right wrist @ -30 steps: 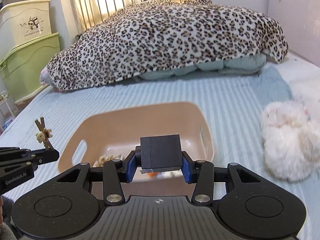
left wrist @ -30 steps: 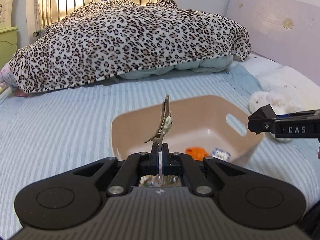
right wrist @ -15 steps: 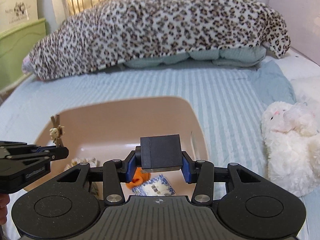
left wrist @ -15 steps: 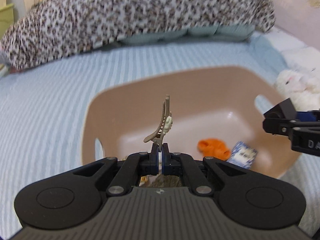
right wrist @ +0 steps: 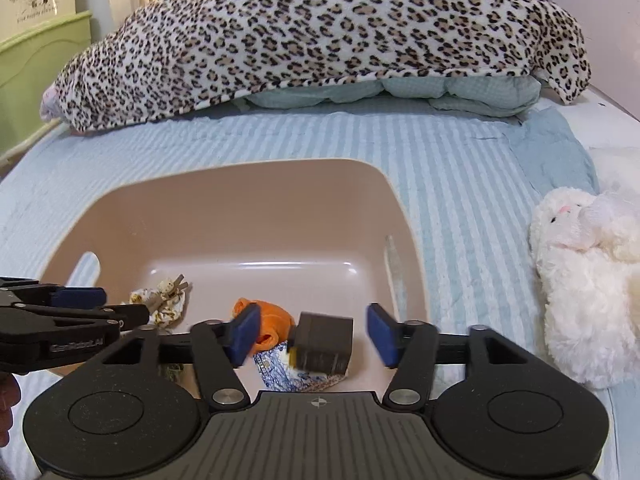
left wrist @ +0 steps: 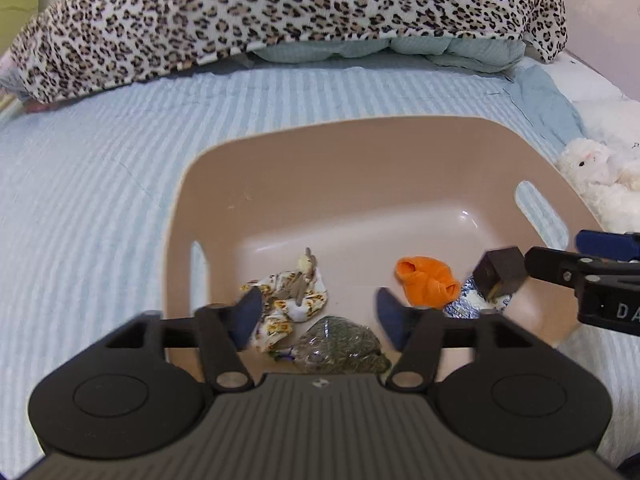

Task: Organize objects
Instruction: 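Lift both items over the basket and open both tools to drop them, then move left tool to the Hello Kitty box while right tool approaches the white card box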

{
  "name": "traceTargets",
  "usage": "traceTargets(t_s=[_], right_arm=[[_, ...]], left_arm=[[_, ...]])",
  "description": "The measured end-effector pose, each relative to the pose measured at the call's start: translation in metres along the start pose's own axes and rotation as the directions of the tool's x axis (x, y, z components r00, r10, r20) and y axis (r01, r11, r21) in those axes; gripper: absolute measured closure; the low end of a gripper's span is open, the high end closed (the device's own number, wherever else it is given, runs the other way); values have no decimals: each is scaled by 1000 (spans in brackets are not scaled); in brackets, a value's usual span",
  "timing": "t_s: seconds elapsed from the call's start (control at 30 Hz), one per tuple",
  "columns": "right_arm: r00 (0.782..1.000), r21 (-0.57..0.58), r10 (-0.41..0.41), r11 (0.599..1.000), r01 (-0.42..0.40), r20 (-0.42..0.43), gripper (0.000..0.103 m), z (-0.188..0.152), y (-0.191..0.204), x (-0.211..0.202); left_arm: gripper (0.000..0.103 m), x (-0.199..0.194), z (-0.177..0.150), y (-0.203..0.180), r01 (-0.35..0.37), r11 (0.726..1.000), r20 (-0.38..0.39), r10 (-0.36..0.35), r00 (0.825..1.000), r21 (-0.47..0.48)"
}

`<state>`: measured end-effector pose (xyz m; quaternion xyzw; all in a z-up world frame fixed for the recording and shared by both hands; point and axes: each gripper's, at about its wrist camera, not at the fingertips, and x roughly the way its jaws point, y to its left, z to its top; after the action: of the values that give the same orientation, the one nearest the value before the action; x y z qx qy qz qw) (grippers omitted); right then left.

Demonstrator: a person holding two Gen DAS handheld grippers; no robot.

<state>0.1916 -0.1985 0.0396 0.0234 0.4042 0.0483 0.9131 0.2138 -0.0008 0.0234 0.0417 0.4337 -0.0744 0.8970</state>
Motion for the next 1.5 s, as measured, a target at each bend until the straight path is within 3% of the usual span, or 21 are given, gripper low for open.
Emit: traceTargets(t_s=[0.07, 0.23, 0.3, 0.67, 1.03, 1.33, 1.5], right_arm=[[1000, 5, 0, 1000, 0, 6, 24, -1, -3, -9], [1000, -5, 23, 1000, -23, 14, 17, -5, -3, -32], [1000, -11, 11, 1000, -11, 16, 4, -9, 0, -42], [1000, -27, 7, 1000, -8, -28, 4, -40, -7, -62], [990, -20, -23, 1000, 21, -136, 4, -73, -20, -34], [980, -19, -61, 998, 59, -192, 4, -89, -31, -10], [975, -13, -67, 998, 65, -212, 4, -91, -37, -3]], left_arm=[[30, -12, 0, -1, 1, 1000, 14, -2, 1000, 18], [27, -38, -7, -2, -10, 999, 29, 8, 1000, 45], [26, -47, -12, -2, -14, 998, 33, 12, 999, 57], [23, -69, -48, -6, 17, 998, -3, -16, 1000, 64], [23, -29, -83, -24, -2, 998, -86, 8, 996, 59], [23, 8, -85, -35, 36, 999, -150, -37, 988, -10], [23, 13, -76, -46, 78, 995, -142, -86, 986, -61]])
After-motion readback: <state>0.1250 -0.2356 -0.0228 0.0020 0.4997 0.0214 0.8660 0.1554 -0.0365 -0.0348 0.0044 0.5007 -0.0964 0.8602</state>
